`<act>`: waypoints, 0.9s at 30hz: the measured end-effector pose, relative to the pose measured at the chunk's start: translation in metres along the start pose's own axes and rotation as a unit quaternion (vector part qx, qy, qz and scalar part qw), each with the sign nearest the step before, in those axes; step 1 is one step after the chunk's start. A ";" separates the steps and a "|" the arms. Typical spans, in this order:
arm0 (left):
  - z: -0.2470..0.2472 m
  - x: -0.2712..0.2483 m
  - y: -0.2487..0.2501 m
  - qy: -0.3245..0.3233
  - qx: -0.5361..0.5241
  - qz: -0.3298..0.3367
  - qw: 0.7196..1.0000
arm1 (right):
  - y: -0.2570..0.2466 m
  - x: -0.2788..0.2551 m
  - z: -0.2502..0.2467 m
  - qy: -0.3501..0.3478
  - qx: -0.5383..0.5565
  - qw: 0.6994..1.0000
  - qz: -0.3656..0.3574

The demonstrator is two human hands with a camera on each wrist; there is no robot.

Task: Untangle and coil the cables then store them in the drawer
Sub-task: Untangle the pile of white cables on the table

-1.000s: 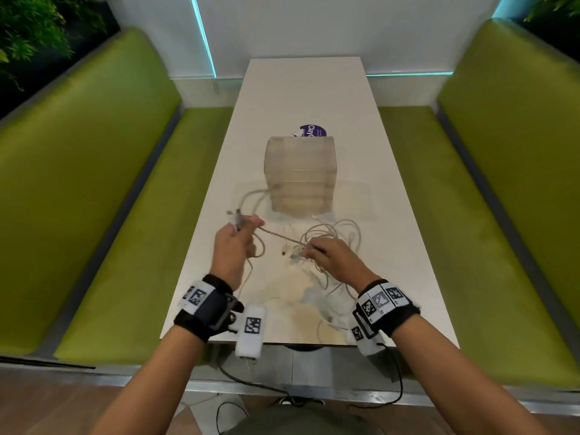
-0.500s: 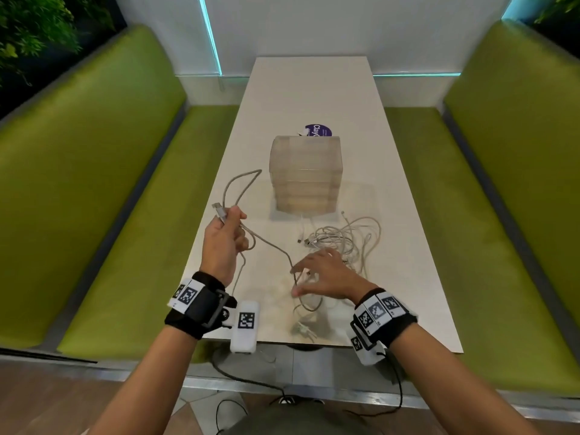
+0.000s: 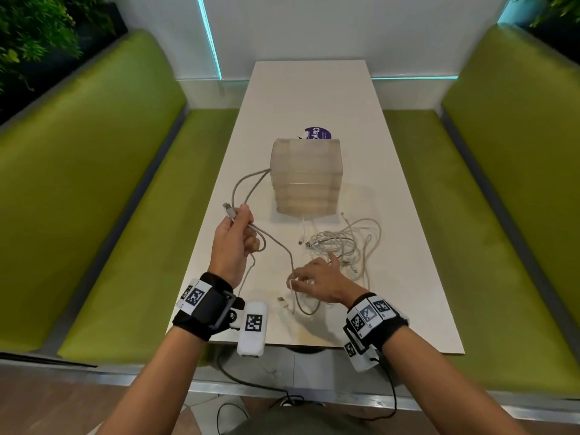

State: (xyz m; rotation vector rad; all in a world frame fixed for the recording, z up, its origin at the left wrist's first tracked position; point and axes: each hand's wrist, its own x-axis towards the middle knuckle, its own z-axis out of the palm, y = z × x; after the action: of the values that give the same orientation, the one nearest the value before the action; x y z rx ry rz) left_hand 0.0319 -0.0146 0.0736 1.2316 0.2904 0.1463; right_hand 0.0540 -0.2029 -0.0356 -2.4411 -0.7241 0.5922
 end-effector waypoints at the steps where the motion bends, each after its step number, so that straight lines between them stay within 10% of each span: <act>1: 0.000 -0.001 0.001 -0.005 0.011 0.007 1.000 | 0.000 0.002 -0.001 0.013 0.002 1.000 0.001; 10: -0.001 0.006 -0.059 -0.117 0.385 -0.010 0.915 | 0.005 0.011 0.001 0.167 0.097 0.980 -0.040; 17: 0.012 0.009 -0.076 -0.202 0.460 -0.060 0.862 | 0.002 0.008 -0.004 0.240 0.022 0.968 -0.063; 27: 0.005 0.008 -0.065 -0.225 0.473 0.064 0.850 | 0.001 0.010 -0.006 0.248 0.001 0.964 -0.098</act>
State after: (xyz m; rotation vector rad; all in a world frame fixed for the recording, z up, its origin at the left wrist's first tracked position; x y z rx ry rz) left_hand 0.0381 -0.0388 0.0124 2.2199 -0.1754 -0.2080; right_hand 0.0650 -0.1992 -0.0343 -2.3343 -0.7327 -0.1007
